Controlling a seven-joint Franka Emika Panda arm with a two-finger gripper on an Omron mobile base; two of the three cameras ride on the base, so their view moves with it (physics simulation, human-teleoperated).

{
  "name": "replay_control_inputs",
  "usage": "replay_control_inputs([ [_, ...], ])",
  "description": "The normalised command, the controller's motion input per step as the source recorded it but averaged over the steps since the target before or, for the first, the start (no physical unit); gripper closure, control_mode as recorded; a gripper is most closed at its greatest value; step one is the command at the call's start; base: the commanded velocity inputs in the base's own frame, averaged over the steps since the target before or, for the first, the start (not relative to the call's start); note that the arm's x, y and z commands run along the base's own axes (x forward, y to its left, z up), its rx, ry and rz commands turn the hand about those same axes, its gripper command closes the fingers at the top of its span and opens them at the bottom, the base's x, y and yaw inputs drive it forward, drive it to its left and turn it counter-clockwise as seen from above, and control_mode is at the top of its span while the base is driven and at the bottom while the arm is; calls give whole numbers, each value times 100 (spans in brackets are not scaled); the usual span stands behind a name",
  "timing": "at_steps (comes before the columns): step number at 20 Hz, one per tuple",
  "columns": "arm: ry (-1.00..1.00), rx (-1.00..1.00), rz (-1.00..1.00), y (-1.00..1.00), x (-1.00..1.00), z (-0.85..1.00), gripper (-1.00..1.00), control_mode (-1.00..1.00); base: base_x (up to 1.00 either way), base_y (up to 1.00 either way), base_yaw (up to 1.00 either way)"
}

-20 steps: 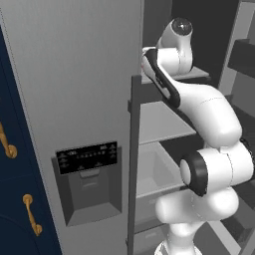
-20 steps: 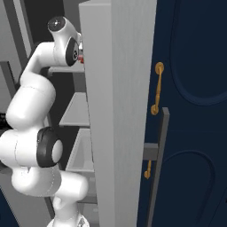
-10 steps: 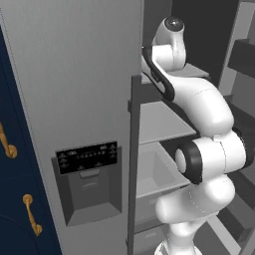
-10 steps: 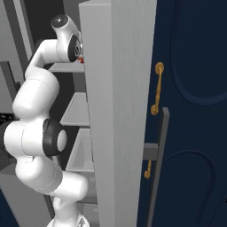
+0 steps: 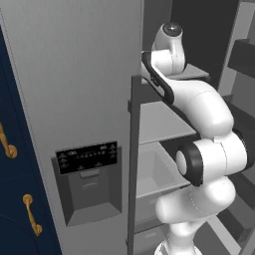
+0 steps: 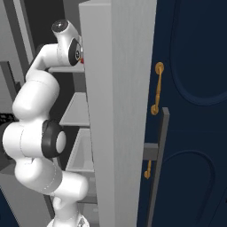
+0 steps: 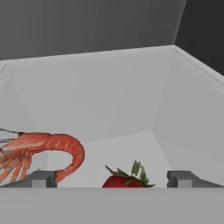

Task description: Take the strawberry from the fridge and place it on top of the pancake, located on the dining counter.

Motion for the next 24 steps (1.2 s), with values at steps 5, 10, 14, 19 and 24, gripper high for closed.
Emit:
replay_control_inputs([
  [5,0,0,-4,-2,3,-11,-100,-100,0,0,0],
  [10,1,2,-4,-9,1,-13,-100,-100,0,0,0],
  [14,1,4,0,-14,15,-10,-100,-100,0,0,0],
  [19,4,2,0,-3,27,-11,-100,-100,0,0,0],
  [24,16,6,-1,0,4,-31,100,-100,0,0,0],
])
